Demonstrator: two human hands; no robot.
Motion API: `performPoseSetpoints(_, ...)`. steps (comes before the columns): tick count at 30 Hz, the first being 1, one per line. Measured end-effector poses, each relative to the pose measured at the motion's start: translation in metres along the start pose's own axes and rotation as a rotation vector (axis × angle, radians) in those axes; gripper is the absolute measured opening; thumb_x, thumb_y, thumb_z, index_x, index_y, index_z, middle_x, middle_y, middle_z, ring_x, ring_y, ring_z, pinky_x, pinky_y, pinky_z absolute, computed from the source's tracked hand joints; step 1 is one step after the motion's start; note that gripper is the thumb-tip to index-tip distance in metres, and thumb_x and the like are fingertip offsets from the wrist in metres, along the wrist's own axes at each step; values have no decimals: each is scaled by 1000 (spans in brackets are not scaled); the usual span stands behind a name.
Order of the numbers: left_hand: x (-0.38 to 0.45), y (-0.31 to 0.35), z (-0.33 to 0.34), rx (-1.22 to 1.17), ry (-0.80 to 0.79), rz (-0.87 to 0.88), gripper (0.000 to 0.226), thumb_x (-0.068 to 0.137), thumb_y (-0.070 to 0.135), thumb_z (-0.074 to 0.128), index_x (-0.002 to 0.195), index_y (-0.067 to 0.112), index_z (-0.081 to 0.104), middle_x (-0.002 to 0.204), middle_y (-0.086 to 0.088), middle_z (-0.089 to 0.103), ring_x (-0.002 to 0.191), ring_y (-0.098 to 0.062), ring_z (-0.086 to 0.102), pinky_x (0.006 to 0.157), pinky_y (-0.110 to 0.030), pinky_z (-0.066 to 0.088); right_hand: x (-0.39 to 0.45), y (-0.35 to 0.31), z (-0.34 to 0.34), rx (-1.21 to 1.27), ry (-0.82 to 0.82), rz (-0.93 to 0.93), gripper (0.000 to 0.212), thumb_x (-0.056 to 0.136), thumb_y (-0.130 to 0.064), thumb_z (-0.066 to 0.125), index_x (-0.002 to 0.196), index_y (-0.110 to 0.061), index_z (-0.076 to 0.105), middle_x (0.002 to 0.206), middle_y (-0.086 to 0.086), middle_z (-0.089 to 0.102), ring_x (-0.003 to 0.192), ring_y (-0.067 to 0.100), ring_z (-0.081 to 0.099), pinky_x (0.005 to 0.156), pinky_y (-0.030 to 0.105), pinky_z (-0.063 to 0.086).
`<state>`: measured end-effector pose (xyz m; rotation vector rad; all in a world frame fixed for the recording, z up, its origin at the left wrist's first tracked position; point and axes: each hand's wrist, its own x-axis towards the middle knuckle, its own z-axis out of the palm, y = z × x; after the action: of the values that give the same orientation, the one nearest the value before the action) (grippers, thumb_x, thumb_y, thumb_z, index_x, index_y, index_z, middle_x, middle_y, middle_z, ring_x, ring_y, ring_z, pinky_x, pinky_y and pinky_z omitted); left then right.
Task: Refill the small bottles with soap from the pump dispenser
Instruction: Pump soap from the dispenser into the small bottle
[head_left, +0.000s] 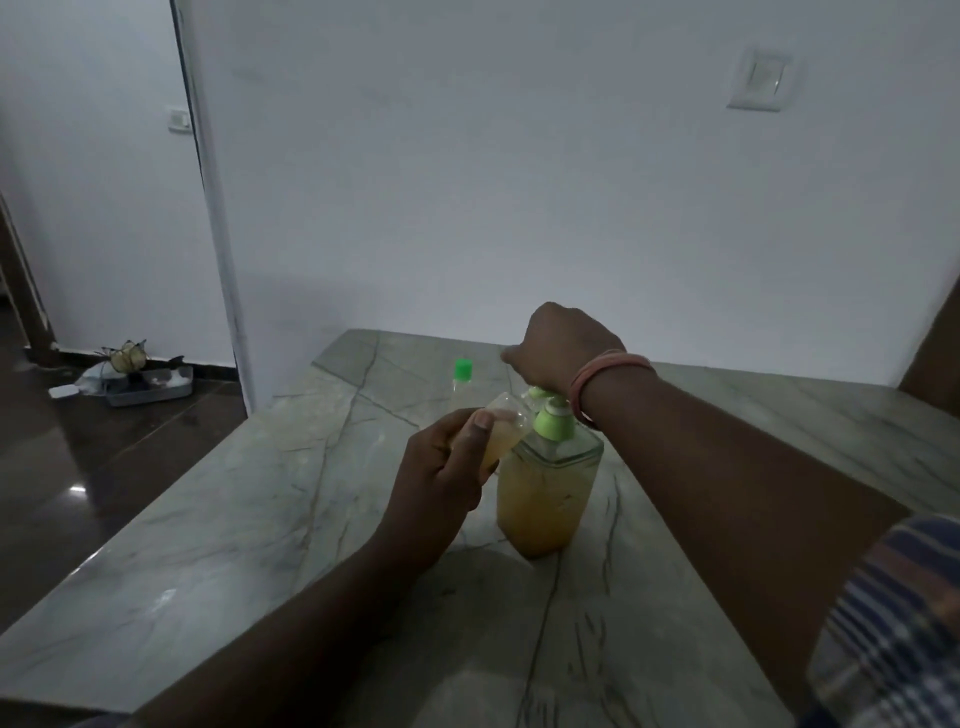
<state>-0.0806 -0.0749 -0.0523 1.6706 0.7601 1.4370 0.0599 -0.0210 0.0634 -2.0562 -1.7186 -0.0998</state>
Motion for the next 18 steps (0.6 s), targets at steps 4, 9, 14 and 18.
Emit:
performPoseSetpoints(4, 0, -4, 0, 8, 3, -5, 25, 102, 40, 44, 102, 34, 68, 63, 3, 60, 49, -10, 50, 44, -23, 39, -2, 5, 4, 67, 11, 40, 25, 82, -28, 62, 61, -15, 54, 63, 2, 60, 59, 22, 57, 50, 24, 34)
performPoseSetpoints(9, 0, -2, 0, -7, -5, -11, 28, 100, 47, 45, 98, 41, 72, 63, 0, 60, 50, -12, 50, 44, -24, 38, -1, 0, 0, -23, -23, 2, 22, 83, -32, 61, 68, -17, 56, 69, 1, 60, 66, 22, 59, 55, 26, 39)
performPoseSetpoints(14, 2, -3, -2, -6, -15, 3, 28, 102, 42, 44, 99, 30, 69, 63, 0, 59, 49, -10, 50, 45, -23, 39, 0, 4, 2, 19, 31, 6, 27, 84, -34, 60, 65, -17, 52, 65, 1, 56, 60, 20, 55, 52, 25, 36)
performPoseSetpoints(18, 0, -1, -2, -53, -38, 8, 29, 98, 54, 48, 99, 36, 71, 64, 0, 59, 49, -10, 49, 44, -22, 39, -5, 6, 2, 50, 33, 19, 26, 84, -34, 61, 66, -17, 55, 66, 2, 60, 63, 21, 59, 57, 27, 45)
